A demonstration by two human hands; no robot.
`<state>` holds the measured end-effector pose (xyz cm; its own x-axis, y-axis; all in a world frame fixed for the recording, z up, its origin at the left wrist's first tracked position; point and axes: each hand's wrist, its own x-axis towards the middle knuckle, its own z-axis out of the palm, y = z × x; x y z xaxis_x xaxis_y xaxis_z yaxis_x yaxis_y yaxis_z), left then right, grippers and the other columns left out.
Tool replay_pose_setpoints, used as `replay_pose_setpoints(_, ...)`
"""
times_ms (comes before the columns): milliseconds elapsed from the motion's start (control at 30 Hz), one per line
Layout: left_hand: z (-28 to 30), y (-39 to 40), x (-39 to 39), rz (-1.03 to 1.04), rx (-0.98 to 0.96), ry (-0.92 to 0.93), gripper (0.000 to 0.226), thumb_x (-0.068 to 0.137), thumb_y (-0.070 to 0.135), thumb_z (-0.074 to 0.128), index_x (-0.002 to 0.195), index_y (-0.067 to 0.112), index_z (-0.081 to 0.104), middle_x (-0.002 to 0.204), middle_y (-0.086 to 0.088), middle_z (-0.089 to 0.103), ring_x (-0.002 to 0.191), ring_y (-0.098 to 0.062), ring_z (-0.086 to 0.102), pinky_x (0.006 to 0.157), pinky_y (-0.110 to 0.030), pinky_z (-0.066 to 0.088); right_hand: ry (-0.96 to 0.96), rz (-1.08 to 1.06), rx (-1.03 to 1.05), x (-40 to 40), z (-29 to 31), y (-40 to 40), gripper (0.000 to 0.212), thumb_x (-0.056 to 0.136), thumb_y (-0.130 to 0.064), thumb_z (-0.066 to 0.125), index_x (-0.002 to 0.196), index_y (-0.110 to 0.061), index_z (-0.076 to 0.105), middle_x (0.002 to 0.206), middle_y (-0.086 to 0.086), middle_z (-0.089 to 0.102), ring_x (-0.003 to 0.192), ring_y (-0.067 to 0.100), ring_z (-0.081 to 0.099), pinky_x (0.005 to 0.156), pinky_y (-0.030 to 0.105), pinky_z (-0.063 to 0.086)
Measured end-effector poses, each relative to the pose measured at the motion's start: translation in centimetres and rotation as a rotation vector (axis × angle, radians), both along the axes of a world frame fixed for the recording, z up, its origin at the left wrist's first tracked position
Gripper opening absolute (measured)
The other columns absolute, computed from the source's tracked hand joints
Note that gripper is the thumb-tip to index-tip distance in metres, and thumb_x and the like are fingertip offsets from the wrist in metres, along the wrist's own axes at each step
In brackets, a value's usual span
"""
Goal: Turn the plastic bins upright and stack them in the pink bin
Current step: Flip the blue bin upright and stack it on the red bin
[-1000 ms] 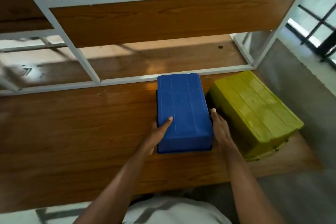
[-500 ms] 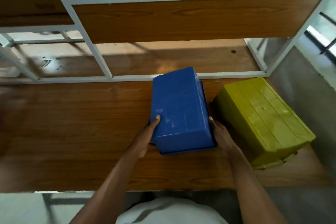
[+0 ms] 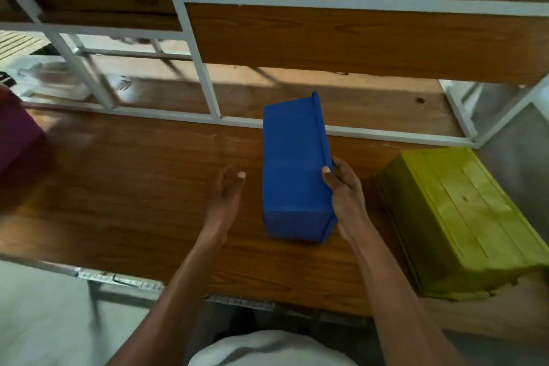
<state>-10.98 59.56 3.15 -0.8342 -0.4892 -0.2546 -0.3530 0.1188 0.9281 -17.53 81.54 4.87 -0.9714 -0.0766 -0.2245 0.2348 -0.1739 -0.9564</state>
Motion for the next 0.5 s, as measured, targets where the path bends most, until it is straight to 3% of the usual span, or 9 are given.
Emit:
replay_pose_setpoints(67, 2.3, 0.5, 0.5, 0.01, 0.026, 0.073, 0.03, 0.105, 0.048, 0.054, 0.133, 0.039, 0.058, 0.12, 0.02, 0.061, 0.106, -0.001, 0.058, 0.081, -0.027, 0.044, 0.066, 0.056, 0.105, 0.4, -0.1, -1.9, 0.028, 0.105, -0.025, 0.06, 0.132, -0.032, 0.06, 0.128, -0.007, 0.068, 0.111, 0.015, 0.071, 0.085, 0.036, 0.063)
replay_pose_setpoints(133, 3.9, 1.1, 0.6, -0.029, 0.059, 0.072, 0.025, 0.103, 0.049, 0.058, 0.124, 0.038, 0.064, 0.114, 0.022, 0.062, 0.104, 0.004, 0.058, 0.076, -0.023, 0.045, 0.166, 0.116, 0.229, 1.1, -0.2, -3.8, 0.037, 0.106, -0.027, 0.058, 0.143, -0.029, 0.052, 0.135, -0.009, 0.062, 0.113, 0.001, 0.065, 0.082, 0.021, 0.059)
replay_pose_setpoints(200, 4.5, 1.4, 0.4, -0.045, 0.035, 0.054, 0.034, 0.1, 0.054, 0.06, 0.125, 0.032, 0.067, 0.119, 0.014, 0.066, 0.108, -0.004, 0.062, 0.076, -0.025, 0.048, 0.271, 0.165, 0.316, 2.0, -0.2, -5.8, 0.042, 0.107, -0.025, 0.057, 0.148, -0.022, 0.05, 0.134, -0.013, 0.061, 0.11, -0.013, 0.06, 0.083, 0.01, 0.054)
replay_pose_setpoints(300, 4.6, 1.0, 0.3, 0.017, -0.009, 0.038, 0.049, 0.093, 0.066, 0.064, 0.123, 0.028, 0.068, 0.118, 0.004, 0.069, 0.106, -0.013, 0.066, 0.081, -0.033, 0.056, 0.393, 0.254, 0.432, 3.6, 0.2, -8.4, 0.042, 0.106, -0.019, 0.057, 0.147, -0.023, 0.051, 0.116, -0.03, 0.057, 0.099, -0.028, 0.054, 0.082, 0.004, 0.044)
replay_pose_setpoints(400, 5.2, -0.8, 0.9, 0.105, 0.015, 0.057, 0.069, 0.072, 0.079, 0.071, 0.117, 0.027, 0.07, 0.109, 0.0, 0.075, 0.101, -0.02, 0.073, 0.088, -0.049, 0.063, 0.488, 0.331, 0.51, 5.3, 0.9, -10.6, 0.047, 0.105, -0.015, 0.056, 0.151, -0.025, 0.049, 0.114, -0.022, 0.059, 0.094, -0.021, 0.058, 0.08, 0.004, 0.047)
replay_pose_setpoints(500, 5.3, -4.1, 2.3, 0.163, 0.078, 0.068, 0.057, 0.073, 0.067, 0.08, 0.112, 0.027, 0.069, 0.107, -0.002, 0.076, 0.097, -0.021, 0.076, 0.083, -0.047, 0.066, 0.596, 0.42, 0.592, 6.8, 1.1, -13.5, 0.05, 0.102, -0.021, 0.056, 0.149, -0.033, 0.046, 0.122, -0.005, 0.07, 0.101, 0.004, 0.067, 0.088, 0.03, 0.06)
